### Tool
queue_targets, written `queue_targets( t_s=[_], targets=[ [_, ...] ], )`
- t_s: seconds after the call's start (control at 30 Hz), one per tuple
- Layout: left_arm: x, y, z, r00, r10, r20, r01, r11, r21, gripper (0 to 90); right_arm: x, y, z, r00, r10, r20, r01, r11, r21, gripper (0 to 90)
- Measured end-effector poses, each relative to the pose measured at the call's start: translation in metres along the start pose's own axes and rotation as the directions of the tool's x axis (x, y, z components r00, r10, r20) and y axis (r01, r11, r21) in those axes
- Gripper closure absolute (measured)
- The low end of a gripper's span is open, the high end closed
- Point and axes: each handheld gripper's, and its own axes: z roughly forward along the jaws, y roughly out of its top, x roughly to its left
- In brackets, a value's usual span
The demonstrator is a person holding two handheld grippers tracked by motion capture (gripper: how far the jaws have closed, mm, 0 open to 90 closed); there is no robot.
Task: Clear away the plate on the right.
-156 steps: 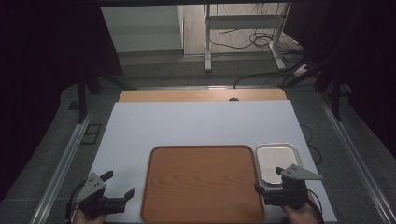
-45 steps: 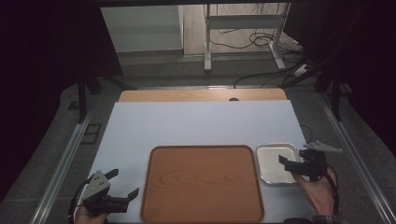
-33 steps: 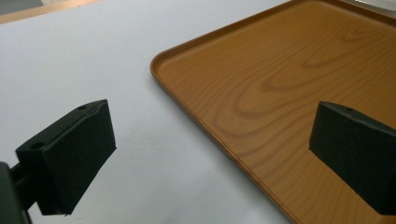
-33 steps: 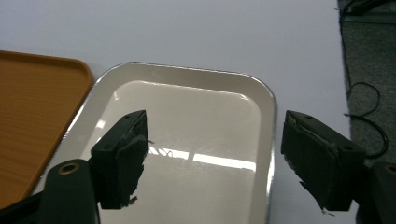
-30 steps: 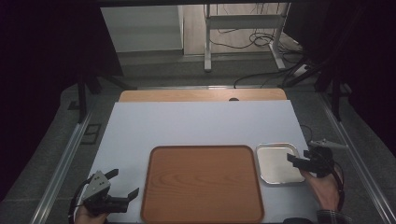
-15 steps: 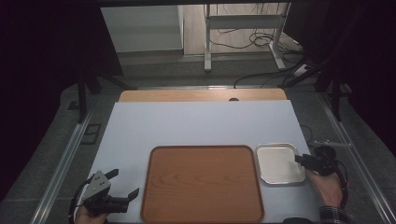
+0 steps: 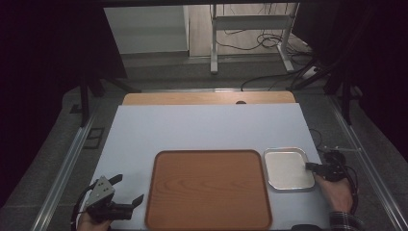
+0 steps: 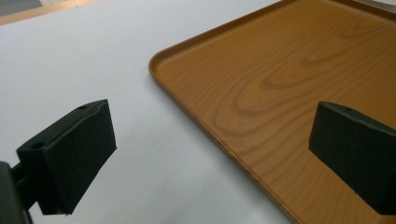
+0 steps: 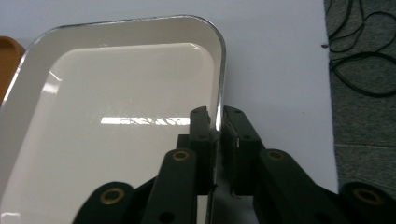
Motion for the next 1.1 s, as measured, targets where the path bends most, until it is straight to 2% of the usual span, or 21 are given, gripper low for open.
queue_targets(
  t_s=[0.1,0.23,0.53,0.8,0.9,1.1],
  targets=[
    [0.000,0.000,0.000,1.0000,0.003,0.000,-0.003,1.0000,0.001,0.3,-0.001,0.001,0.000,0.9991,0.040,-0.010,-0.040,0.999,0.005,86.4],
    [0.000,0.000,0.000,1.0000,0.002,-0.001,-0.002,1.0000,0.000,0.3,-0.008,0.001,-0.006,0.9900,0.116,-0.080,-0.118,0.993,-0.012,88.0],
    [-0.001,-0.001,-0.001,1.0000,0.002,-0.004,-0.002,1.0000,0.001,0.3,-0.010,-0.001,-0.013,0.9882,0.130,-0.080,-0.134,0.990,-0.044,88.0],
    [-0.001,0.000,0.001,1.0000,0.006,0.000,-0.006,1.0000,0.003,0.3,-0.010,-0.004,-0.024,0.9820,0.151,-0.113,-0.160,0.984,-0.081,88.0],
    [0.000,0.000,0.001,1.0000,0.007,0.001,-0.007,1.0000,0.003,0.3,-0.007,-0.003,-0.027,0.9797,0.155,-0.128,-0.167,0.982,-0.090,88.0],
    [0.000,0.000,0.001,1.0000,0.006,0.001,-0.006,1.0000,0.003,0.3,0.007,0.000,-0.028,0.9798,0.131,-0.151,-0.146,0.985,-0.092,88.0]
  ],
)
